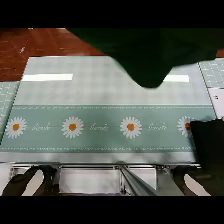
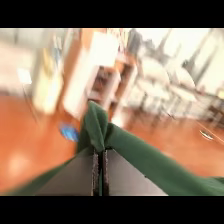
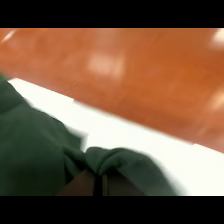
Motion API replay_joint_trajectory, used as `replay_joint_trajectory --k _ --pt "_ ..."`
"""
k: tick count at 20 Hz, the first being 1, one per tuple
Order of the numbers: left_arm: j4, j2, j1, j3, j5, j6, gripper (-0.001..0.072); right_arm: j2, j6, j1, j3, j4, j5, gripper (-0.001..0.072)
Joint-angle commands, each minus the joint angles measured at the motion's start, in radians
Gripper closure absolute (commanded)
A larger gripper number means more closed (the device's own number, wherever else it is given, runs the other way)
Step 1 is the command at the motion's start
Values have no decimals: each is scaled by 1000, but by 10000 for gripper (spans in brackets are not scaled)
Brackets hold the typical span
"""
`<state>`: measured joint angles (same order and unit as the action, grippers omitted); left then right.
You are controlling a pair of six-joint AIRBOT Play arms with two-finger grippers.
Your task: Fold the shirts.
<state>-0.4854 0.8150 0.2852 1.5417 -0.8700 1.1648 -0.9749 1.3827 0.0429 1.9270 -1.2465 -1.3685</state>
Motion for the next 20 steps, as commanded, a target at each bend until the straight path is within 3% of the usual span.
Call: replay_joint_trajectory --k 1,3,6,8,13,16,20 --pt "-106 -162 74 35 -93 0 690 145 31 -2 48 -111 -78 684" --pt "-156 -241 76 35 -196 2 690 196 43 -2 48 -129 -120 684" --pt "-238 -326 76 10 -346 72 690 238 93 -2 47 -144 -177 684" --pt "-259 -340 76 -52 -432 204 690 237 117 -2 19 -143 -150 684" --pt "-246 -346 67 -474 -610 209 690 142 104 -2 -249 -104 -64 684" --pt "-248 -322 19 -821 -572 195 690 -18 -18 -2 -381 104 53 684" --pt "-244 -188 -52 -1138 -206 159 690 -352 -58 -2 -370 272 162 684"
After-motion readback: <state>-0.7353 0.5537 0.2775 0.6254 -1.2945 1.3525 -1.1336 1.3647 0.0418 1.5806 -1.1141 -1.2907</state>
